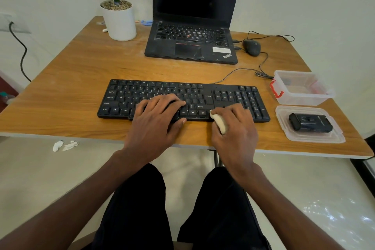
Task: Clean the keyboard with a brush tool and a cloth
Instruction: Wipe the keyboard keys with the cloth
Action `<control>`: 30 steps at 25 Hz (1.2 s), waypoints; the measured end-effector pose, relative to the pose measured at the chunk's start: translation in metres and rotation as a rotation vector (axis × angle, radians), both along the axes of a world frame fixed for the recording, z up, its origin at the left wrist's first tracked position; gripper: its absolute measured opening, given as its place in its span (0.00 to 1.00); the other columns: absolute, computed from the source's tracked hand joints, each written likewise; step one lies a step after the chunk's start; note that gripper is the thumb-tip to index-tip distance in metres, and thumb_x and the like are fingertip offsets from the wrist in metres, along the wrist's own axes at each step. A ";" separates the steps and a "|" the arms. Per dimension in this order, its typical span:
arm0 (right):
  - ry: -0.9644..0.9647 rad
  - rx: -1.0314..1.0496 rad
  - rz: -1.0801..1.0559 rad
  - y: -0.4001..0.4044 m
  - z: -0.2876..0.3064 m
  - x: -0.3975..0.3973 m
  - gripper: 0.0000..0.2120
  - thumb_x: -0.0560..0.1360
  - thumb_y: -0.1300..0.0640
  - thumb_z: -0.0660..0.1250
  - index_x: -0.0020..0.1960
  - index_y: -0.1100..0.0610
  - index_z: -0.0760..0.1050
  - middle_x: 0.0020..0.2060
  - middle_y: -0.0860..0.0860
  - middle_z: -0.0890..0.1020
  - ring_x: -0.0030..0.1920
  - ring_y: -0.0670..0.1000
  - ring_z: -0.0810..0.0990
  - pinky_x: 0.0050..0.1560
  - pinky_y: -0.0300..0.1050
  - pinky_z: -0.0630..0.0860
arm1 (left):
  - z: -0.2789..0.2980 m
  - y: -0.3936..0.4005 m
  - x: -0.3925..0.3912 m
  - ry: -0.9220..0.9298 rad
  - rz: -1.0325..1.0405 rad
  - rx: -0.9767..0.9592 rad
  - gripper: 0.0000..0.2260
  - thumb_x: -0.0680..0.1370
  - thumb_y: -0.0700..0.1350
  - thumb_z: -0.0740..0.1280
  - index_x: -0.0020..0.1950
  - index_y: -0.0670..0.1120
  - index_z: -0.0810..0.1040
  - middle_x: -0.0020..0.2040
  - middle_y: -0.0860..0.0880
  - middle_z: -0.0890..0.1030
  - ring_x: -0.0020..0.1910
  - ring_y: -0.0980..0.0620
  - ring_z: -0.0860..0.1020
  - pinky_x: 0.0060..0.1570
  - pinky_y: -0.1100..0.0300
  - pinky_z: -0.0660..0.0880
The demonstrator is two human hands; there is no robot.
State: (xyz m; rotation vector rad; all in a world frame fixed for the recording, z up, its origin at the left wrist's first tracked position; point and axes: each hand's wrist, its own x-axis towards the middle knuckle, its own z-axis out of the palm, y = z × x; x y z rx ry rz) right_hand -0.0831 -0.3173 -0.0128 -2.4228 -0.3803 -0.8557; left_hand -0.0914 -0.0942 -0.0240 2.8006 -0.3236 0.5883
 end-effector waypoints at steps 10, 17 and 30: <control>0.035 0.152 -0.144 -0.026 0.015 0.016 0.16 0.69 0.65 0.74 0.55 0.51 0.84 0.51 0.49 0.80 0.49 0.50 0.78 0.44 0.44 0.74 | 0.000 0.001 -0.001 0.012 -0.014 0.013 0.20 0.85 0.57 0.59 0.76 0.54 0.72 0.73 0.55 0.71 0.74 0.51 0.69 0.72 0.49 0.59; 0.133 -0.078 0.016 -0.032 0.015 0.025 0.12 0.71 0.62 0.72 0.52 0.50 0.85 0.50 0.45 0.83 0.50 0.52 0.77 0.49 0.55 0.75 | 0.001 -0.002 0.001 0.059 -0.110 0.095 0.25 0.85 0.46 0.57 0.82 0.60 0.65 0.81 0.60 0.65 0.80 0.53 0.62 0.74 0.46 0.61; 0.159 -0.167 0.046 -0.032 0.019 0.029 0.13 0.71 0.68 0.72 0.51 0.53 0.84 0.49 0.47 0.84 0.48 0.51 0.73 0.46 0.50 0.74 | 0.003 -0.002 0.001 0.060 -0.112 0.041 0.21 0.86 0.48 0.57 0.79 0.60 0.69 0.80 0.60 0.68 0.78 0.54 0.65 0.73 0.47 0.60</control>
